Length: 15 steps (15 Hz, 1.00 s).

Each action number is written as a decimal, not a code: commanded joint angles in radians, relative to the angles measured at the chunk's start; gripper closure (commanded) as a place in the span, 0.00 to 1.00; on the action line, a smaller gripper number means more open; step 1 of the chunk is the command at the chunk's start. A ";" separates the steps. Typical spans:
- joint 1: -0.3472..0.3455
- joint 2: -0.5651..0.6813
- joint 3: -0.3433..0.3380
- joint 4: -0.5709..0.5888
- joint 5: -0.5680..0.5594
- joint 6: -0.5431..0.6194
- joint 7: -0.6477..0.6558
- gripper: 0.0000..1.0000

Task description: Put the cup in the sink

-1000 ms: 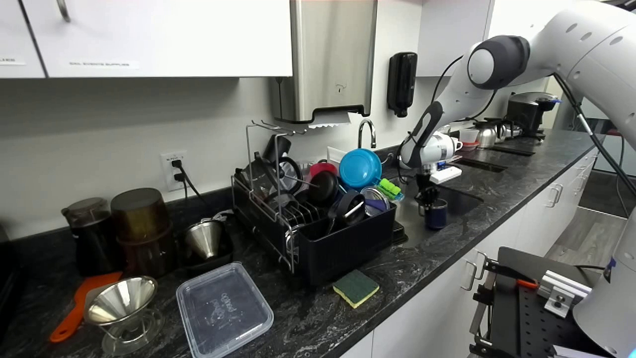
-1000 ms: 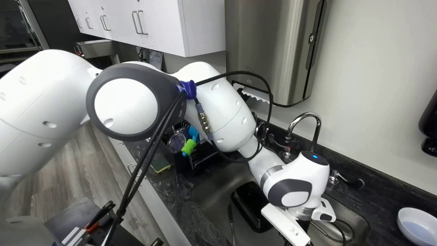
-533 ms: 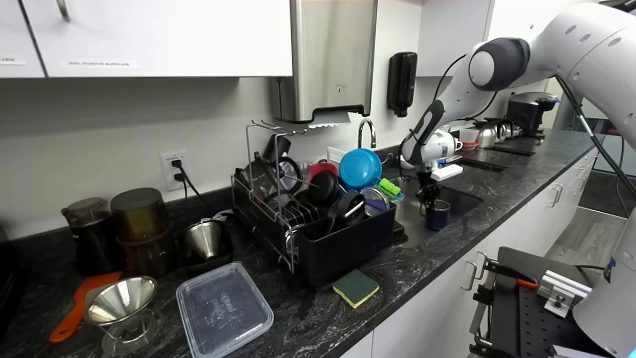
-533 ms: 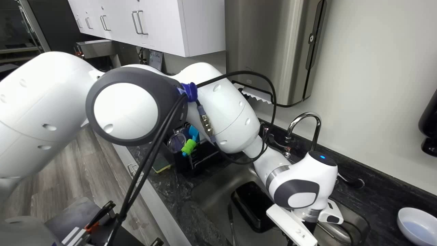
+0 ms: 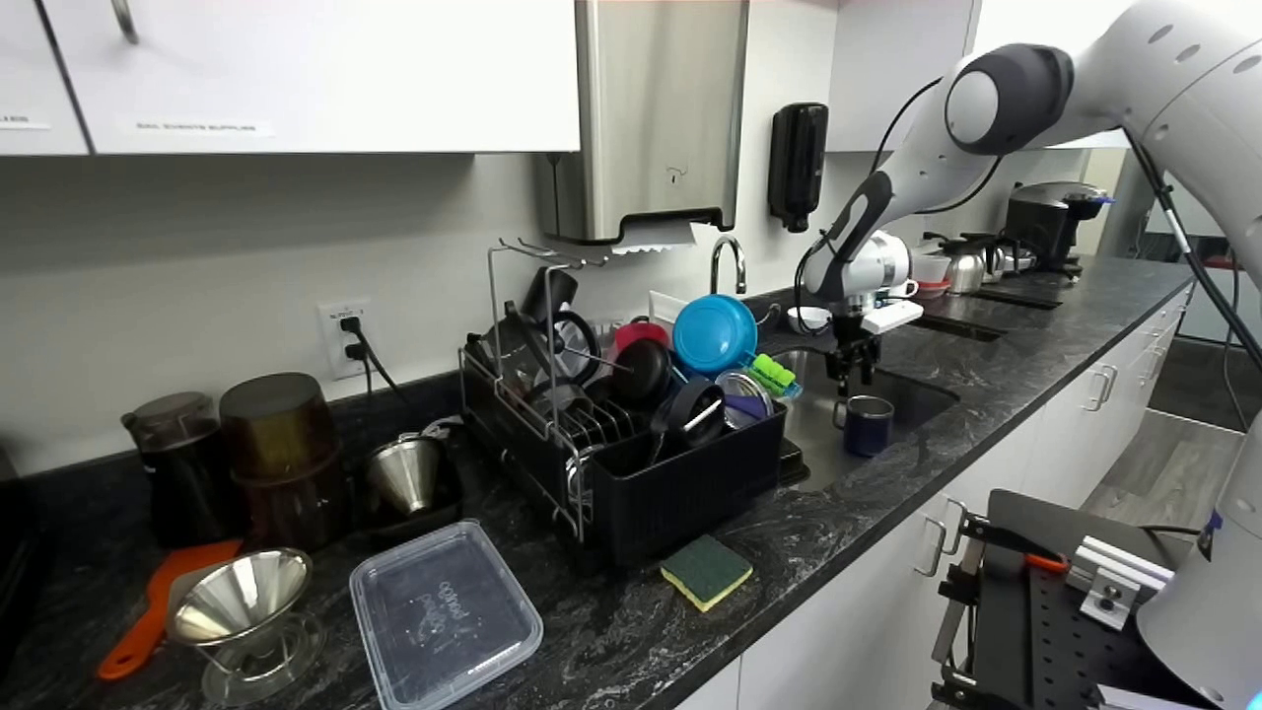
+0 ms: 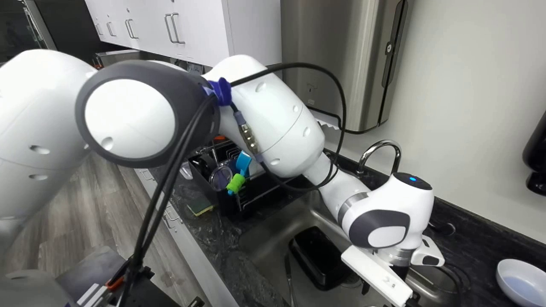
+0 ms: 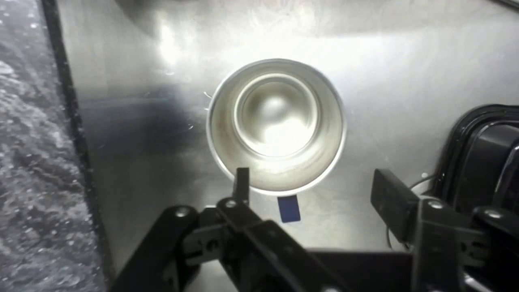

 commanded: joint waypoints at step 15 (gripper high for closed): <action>0.042 -0.757 -0.139 -0.702 -0.316 -0.012 -0.081 0.00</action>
